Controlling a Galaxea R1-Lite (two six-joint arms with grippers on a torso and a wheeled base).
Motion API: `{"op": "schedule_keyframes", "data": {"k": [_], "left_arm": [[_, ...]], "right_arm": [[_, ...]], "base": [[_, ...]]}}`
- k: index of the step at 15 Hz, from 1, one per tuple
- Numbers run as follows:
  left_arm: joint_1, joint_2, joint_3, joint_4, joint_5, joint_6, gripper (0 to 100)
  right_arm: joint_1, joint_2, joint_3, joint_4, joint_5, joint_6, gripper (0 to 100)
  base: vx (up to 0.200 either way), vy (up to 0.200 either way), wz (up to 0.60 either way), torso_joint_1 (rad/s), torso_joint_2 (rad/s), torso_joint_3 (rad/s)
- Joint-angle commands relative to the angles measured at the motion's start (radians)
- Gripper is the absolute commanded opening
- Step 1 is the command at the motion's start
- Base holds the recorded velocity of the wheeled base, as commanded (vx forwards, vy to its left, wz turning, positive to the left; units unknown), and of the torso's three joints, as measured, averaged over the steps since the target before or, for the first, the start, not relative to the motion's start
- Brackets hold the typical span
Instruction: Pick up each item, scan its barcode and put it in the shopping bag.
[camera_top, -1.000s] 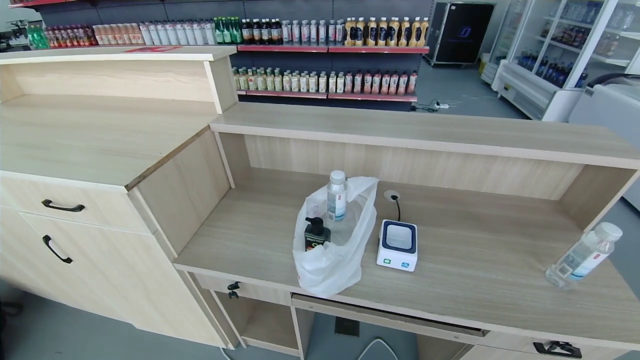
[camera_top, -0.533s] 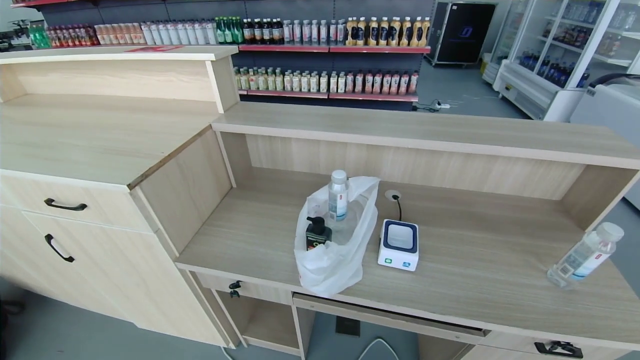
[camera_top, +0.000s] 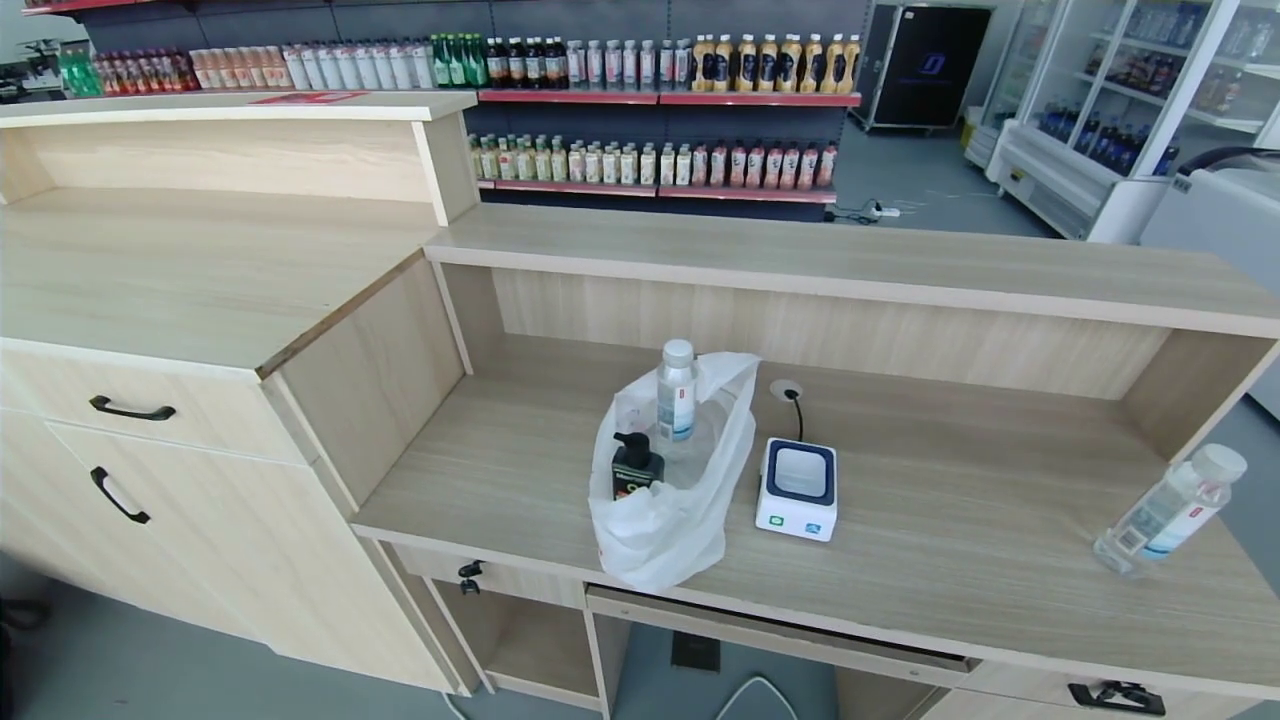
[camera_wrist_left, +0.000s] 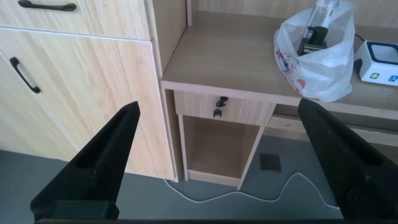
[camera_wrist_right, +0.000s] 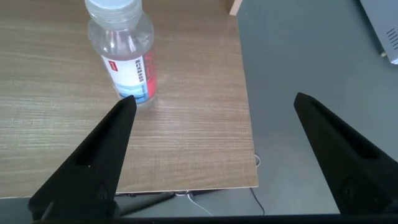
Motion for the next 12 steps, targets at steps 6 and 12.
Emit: {"op": "schedule_keyframes", "data": {"k": [6,12], "left_arm": [[0.0,0.0,0.0,0.0,0.0,-0.001,100],[0.0,0.0,0.0,0.0,0.0,0.0,100]], "right_arm": [[0.001,0.168,-0.018,-0.16,0.0,-0.02,100],[0.121,0.24,-0.08,-0.168,-0.002,-0.014,100]], "base": [[0.0,0.0,0.0,0.0,0.0,0.0],[0.0,0.0,0.0,0.0,0.0,0.0]]}}
